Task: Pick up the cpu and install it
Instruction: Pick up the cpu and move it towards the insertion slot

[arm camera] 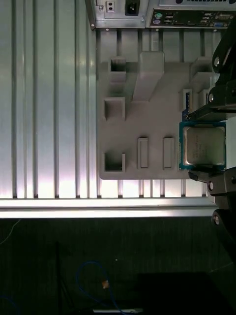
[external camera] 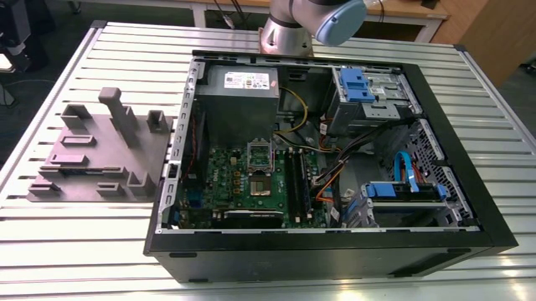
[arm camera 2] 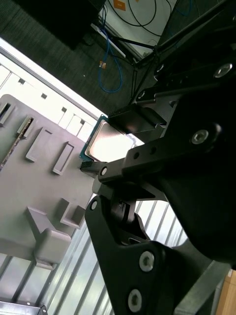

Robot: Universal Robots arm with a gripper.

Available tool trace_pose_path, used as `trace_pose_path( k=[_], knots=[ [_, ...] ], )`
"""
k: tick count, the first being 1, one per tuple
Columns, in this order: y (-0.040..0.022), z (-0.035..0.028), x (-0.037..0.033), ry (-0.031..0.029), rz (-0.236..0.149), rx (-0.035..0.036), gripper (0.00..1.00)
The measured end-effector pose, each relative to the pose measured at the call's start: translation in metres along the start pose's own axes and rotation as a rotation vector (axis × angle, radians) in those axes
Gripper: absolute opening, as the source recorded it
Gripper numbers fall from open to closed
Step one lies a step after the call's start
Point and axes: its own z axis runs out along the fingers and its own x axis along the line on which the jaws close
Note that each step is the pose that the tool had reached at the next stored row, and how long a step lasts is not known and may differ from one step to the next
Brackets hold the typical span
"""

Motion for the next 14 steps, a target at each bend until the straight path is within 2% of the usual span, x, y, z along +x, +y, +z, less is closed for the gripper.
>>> trace_pose_path(
  k=[14],
  knots=[
    [0.0001,0.0,-0.0038,0.0,0.0,0.0,0.47]
  ],
)
